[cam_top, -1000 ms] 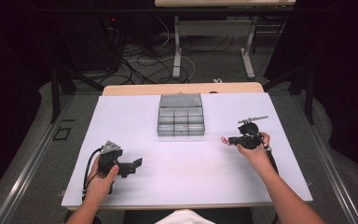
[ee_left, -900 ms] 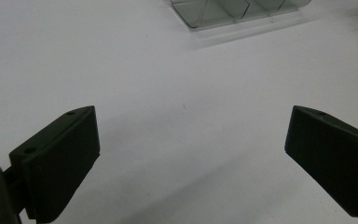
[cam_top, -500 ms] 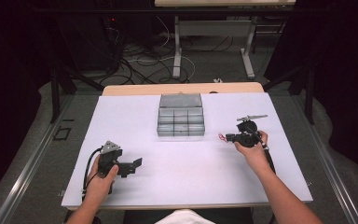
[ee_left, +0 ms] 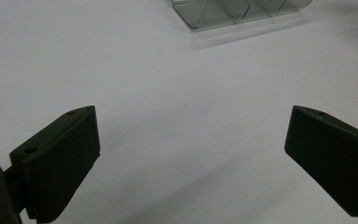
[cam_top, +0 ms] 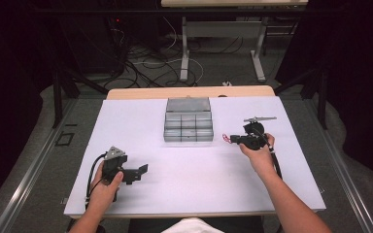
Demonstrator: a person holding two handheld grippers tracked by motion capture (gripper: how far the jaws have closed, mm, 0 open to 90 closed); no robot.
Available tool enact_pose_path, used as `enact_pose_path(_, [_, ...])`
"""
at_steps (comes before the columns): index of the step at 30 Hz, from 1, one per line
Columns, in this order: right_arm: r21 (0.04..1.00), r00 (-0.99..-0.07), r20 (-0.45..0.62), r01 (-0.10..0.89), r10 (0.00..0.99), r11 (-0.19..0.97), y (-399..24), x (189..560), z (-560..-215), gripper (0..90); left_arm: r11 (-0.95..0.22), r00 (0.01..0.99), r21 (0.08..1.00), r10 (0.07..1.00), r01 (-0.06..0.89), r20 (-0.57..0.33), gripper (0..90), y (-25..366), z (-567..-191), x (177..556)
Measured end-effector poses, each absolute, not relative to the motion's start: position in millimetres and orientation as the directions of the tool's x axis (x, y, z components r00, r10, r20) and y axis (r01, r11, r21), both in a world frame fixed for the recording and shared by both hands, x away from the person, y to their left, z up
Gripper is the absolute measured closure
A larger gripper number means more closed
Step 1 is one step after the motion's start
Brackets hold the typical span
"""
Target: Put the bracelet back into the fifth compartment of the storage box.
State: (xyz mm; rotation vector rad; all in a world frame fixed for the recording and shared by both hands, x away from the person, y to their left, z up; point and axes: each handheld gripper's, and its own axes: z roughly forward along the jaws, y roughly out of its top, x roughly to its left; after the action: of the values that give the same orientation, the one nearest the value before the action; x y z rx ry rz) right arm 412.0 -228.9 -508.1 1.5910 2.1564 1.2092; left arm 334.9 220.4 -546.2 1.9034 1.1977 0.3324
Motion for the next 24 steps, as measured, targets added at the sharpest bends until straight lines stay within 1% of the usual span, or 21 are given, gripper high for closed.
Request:
enact_pose_path(2, [0.713,-0.41,0.298,0.696,0.862,0.084,-226,414,-507,90.0,-0.189,0.508,0.766,0.837,0.615,-0.201,3.2,220,-546,335])
enact_pose_path(11, [0.712,-0.403,0.32,0.7,0.857,0.063,-219,418,-500,90.0,-0.19,0.509,0.765,0.837,0.615,-0.202,3.2,220,-546,335])
enact_pose_path(24, [0.736,-0.442,0.289,0.67,0.849,0.098,-201,427,-486,90.0,-0.187,0.509,0.765,0.836,0.616,-0.204,3.2,221,-546,335])
